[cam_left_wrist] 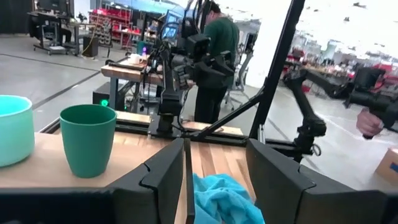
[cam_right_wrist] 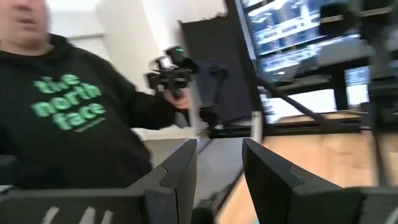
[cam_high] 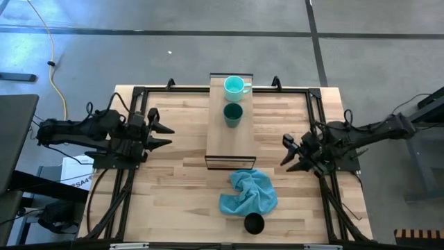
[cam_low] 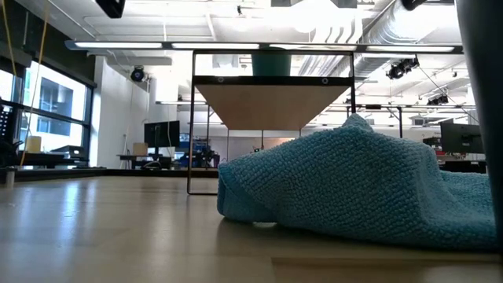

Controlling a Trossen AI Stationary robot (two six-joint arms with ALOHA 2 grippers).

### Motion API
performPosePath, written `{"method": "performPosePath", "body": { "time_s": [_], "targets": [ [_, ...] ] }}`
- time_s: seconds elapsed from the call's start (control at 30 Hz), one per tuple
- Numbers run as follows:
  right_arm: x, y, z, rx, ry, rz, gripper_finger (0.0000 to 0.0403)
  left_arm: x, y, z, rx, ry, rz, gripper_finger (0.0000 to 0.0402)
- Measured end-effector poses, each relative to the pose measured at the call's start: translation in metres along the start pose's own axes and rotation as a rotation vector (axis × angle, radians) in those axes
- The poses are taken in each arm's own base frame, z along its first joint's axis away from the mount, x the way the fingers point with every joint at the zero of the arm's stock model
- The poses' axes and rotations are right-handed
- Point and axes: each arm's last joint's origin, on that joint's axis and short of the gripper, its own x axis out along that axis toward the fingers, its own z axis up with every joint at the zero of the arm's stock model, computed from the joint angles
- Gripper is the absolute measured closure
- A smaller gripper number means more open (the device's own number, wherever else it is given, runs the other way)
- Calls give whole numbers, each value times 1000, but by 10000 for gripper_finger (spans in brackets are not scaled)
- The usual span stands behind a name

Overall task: Stack small to large cups/mugs on shelf
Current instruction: Put the black cup on the shelf

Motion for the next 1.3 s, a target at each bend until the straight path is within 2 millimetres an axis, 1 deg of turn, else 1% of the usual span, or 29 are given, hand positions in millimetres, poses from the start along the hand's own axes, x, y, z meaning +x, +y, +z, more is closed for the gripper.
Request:
{"method": "performPosePath", "body": {
  "time_s": [0.3,0.57,0.77,0.97,1.13,1.3],
  "targets": [
    [15,20,-15,135,38,-24,283,-19,3,-15,-69,-53,-9,238],
    [34,33,-32,323,56,-79,283,-20,4,-21,-91,-49,-8,238],
    [50,40,-43,379,21,-112,283,-20,4,-22,-91,-40,-5,238],
    [64,46,-60,472,31,-161,283,-20,4,-23,-90,-28,-3,238],
    [81,54,-60,485,55,-216,283,-20,4,-25,-89,-8,2,238],
    [99,63,-56,492,135,-286,283,-20,4,-25,-79,-6,3,238]
  ]
}}
